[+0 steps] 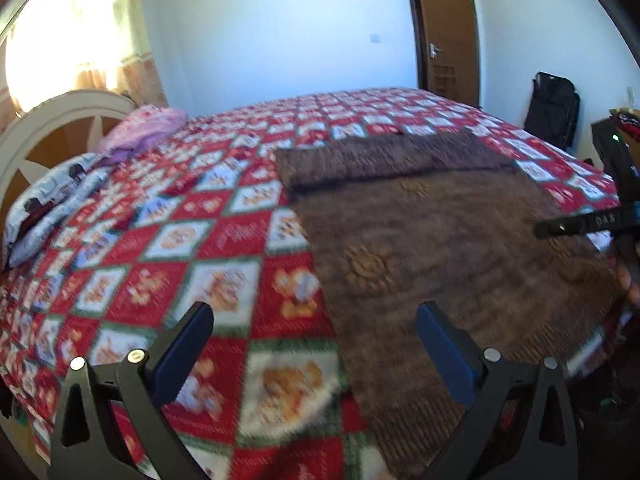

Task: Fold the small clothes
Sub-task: 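Move both grippers to the sweater hem, opposite the folded collar, then grasp the sweater hem with the left gripper while the right gripper grasps it too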

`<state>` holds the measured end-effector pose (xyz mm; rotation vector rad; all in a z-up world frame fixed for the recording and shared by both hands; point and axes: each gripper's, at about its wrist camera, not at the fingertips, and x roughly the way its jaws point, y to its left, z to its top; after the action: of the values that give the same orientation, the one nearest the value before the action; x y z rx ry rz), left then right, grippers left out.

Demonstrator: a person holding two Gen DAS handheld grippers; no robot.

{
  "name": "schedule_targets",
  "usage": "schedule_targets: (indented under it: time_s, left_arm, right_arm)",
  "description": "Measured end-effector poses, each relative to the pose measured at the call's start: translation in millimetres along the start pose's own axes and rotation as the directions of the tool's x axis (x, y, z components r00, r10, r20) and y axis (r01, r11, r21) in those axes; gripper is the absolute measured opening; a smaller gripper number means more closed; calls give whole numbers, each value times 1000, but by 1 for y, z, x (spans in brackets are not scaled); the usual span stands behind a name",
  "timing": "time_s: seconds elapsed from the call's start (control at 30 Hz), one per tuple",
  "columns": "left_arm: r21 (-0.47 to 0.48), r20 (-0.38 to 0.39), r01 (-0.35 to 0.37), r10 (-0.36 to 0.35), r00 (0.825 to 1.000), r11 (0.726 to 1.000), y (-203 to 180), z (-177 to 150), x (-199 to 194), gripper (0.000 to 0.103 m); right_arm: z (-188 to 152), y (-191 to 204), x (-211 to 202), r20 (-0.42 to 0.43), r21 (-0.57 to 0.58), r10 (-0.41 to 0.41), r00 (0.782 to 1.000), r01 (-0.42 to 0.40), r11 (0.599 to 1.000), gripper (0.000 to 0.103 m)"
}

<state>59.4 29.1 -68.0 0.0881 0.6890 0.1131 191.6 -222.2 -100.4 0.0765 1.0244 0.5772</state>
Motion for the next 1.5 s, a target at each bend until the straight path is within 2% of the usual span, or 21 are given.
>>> schedule_targets:
  time_s: [0.1, 0.2, 0.3, 0.33, 0.5, 0.53, 0.67, 0.77, 0.87, 0.9, 1.03, 1.13, 1.4, 1.43, 1.5]
  left_arm:
    - [8, -43, 57, -57, 997, 998, -10, -11, -2, 103]
    - [-6, -105, 117, -117, 988, 993, -20, -23, 4, 103]
    - [-38, -177, 139, -143, 974, 990, -25, -35, 15, 102]
    - [-51, -190, 141, -149, 971, 989, -25, -36, 18, 101]
    - [-150, -247, 214, -246, 937, 965, -22, -44, 25, 79]
    - [-161, -253, 228, -263, 931, 960, -23, -46, 25, 78]
    - [-164, -256, 233, -270, 928, 959, -25, -47, 22, 77]
    - [-161, -259, 240, -275, 926, 957, -26, -48, 20, 63]
    - [-136, -261, 240, -269, 927, 961, -29, -47, 20, 40]
    - [-133, -261, 245, -273, 926, 960, -29, -46, 20, 35]
    - [-124, -259, 235, -260, 930, 964, -30, -45, 20, 35]
    - [-115, -262, 207, -231, 937, 972, -30, -45, 20, 41]
    - [-118, -265, 207, -232, 936, 971, -28, -45, 21, 41]
    - [-115, -267, 203, -227, 937, 972, -29, -45, 21, 43]
    - [-106, -268, 178, -201, 942, 978, -29, -45, 21, 56]
  right_arm:
    - [-10, 3, -3, -5, -21, -7, 1000, 7, 1000, 54]
    - [-20, 5, -6, -15, -38, -12, 1000, 11, 999, 54]
    - [-32, 4, -8, -18, -42, -21, 1000, 21, 999, 54]
    - [-34, 5, -9, -17, -41, -22, 1000, 21, 999, 54]
    - [-51, 7, -18, -11, -61, -35, 999, 34, 998, 54]
    - [-53, 9, -19, -8, -71, -40, 999, 40, 997, 54]
    - [-57, 9, -29, 6, -80, -48, 999, 48, 996, 54]
    - [-62, 5, -37, 8, -72, -49, 999, 50, 996, 54]
    - [-67, -2, -47, 18, -49, -62, 998, 63, 997, 54]
    - [-68, -5, -51, 22, -41, -67, 998, 67, 997, 54]
    - [-77, -14, -70, 32, -15, -107, 994, 108, 994, 54]
    - [-85, -21, -80, 35, -3, -148, 988, 148, 989, 55]
    - [-98, -37, -86, 16, 25, -185, 983, 185, 982, 55]
    - [-99, -37, -88, 18, 28, -200, 980, 200, 979, 55]
    - [-101, -41, -92, 17, 42, -210, 978, 209, 977, 55]
